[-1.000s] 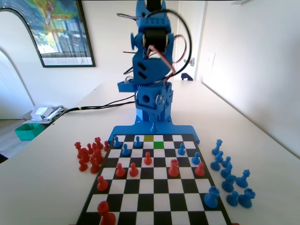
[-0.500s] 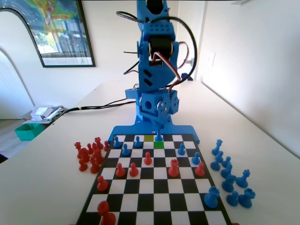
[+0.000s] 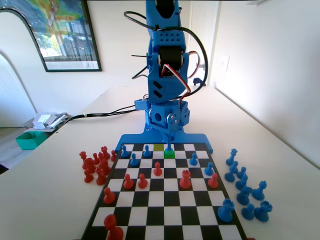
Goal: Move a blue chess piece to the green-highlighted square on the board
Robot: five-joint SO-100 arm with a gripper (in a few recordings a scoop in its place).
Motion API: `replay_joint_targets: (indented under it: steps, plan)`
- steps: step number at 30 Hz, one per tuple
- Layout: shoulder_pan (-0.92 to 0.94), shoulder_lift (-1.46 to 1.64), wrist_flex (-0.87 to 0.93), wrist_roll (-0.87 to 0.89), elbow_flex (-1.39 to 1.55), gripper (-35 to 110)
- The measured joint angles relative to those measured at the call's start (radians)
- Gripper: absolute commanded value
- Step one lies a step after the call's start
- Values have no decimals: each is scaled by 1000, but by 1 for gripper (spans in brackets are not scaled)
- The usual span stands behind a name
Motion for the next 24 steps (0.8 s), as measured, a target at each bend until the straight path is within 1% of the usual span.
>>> replay_joint_targets:
  steps: [24]
  plan:
    - [-9, -60, -9, 25, -29, 1]
